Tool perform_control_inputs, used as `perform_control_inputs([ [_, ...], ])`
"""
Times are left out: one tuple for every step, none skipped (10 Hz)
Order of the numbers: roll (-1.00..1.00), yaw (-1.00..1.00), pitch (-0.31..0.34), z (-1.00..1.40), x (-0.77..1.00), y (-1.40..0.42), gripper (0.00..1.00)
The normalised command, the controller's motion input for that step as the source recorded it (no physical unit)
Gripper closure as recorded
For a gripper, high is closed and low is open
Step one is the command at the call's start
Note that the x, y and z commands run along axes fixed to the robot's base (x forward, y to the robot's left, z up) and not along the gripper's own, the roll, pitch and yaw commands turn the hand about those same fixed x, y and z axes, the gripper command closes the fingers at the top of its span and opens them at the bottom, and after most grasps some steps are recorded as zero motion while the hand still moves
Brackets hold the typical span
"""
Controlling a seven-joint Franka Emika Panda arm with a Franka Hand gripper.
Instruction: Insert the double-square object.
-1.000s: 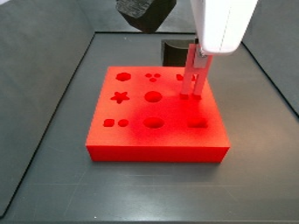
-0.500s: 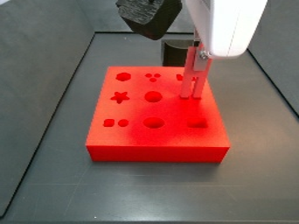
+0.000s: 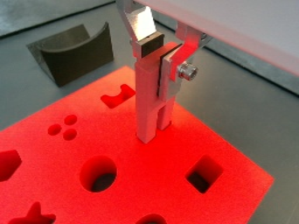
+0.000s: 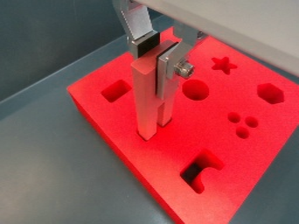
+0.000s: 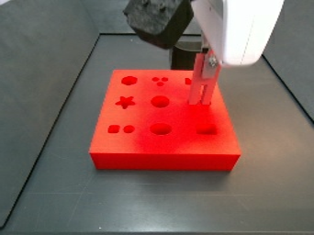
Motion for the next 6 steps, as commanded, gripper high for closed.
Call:
perform_control_inputs([
  [0.0, 0.14, -0.063, -0.34, 0.0, 0.0, 1.0],
  [0.0, 0.07, -0.133, -0.51, 0.09, -0.05, 1.0],
  [0.0, 0.05, -0.13, -0.57, 0.11, -0.04, 1.0],
  [-0.01, 0.0, -0.156, -0.66, 0.13, 0.0, 1.0],
  [0.0, 0.0, -0.159, -0.67, 0.17, -0.02, 1.0],
  [0.01, -0.04, -0.149, -0.65, 0.15, -0.01, 1.0],
])
